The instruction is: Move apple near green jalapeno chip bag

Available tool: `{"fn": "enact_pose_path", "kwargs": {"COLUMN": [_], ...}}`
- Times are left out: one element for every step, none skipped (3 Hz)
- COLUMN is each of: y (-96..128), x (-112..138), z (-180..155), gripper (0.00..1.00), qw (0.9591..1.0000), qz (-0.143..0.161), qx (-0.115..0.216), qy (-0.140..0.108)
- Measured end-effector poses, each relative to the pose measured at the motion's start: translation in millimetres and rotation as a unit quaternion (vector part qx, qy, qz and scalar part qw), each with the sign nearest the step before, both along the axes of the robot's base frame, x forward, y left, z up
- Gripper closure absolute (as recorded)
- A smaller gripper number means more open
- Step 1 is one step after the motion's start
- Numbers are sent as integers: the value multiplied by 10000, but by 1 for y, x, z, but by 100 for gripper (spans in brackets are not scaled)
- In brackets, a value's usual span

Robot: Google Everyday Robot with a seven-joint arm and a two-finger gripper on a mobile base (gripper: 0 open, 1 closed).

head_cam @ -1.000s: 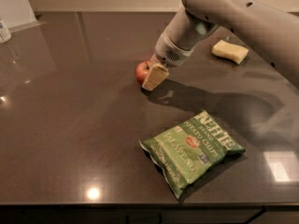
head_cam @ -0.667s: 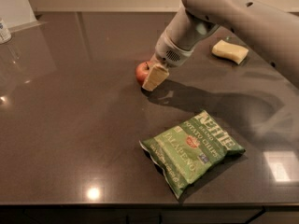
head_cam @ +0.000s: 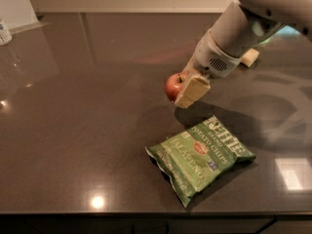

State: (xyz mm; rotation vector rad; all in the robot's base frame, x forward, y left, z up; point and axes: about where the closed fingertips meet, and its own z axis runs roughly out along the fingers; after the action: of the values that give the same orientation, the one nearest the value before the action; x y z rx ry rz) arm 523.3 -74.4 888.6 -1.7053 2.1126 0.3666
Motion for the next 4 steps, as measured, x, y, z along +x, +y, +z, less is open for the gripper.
{"fn": "enact_pose_path", "kwargs": {"y": [-13, -16, -14, -11], "x": [-23, -37, -41, -43], "z": [1, -7, -15, -23], "gripper": [100, 100, 85, 62], "qw": [9997, 9991, 9986, 9985], "qz": [-114, -234, -350, -380], "qx": [10, 19, 64, 127], "qy": [200, 360, 399, 372]}}
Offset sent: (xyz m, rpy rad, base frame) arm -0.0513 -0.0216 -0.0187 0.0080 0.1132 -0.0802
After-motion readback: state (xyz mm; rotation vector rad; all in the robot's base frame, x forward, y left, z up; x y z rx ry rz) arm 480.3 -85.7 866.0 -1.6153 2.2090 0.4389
